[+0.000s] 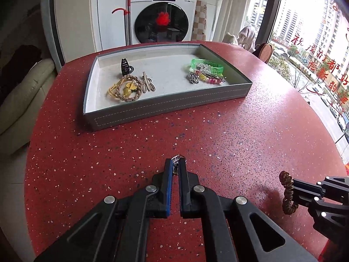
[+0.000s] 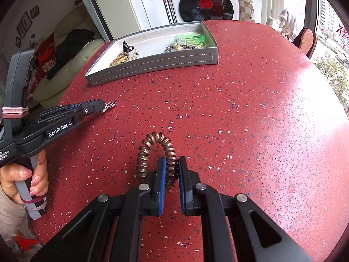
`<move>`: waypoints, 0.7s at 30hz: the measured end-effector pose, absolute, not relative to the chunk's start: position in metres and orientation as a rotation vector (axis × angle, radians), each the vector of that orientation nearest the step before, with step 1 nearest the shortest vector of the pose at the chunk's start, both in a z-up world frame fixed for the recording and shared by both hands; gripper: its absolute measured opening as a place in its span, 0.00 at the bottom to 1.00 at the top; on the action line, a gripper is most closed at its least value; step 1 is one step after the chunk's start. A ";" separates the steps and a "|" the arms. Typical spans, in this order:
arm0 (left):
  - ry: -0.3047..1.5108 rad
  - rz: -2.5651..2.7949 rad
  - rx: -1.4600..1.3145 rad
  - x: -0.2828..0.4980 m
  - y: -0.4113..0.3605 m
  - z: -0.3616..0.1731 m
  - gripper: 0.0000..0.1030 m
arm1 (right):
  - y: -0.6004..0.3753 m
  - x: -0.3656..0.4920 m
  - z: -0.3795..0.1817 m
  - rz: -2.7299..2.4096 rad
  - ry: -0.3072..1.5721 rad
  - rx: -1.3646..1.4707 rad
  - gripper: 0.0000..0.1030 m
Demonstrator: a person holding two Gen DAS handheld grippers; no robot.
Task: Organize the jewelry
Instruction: 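Carry the heart pendant and coil hair tie into the tray with both grippers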
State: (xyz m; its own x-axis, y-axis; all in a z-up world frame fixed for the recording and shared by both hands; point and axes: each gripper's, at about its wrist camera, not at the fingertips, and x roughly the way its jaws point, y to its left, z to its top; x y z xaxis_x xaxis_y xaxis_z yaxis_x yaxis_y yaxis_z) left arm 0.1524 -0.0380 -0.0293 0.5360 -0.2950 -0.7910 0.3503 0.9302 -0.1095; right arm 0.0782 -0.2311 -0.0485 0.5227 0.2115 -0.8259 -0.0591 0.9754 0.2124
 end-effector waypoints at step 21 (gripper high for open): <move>0.878 -0.371 0.021 0.171 -0.031 -0.001 0.22 | -0.243 0.111 -0.024 0.175 0.970 0.191 0.12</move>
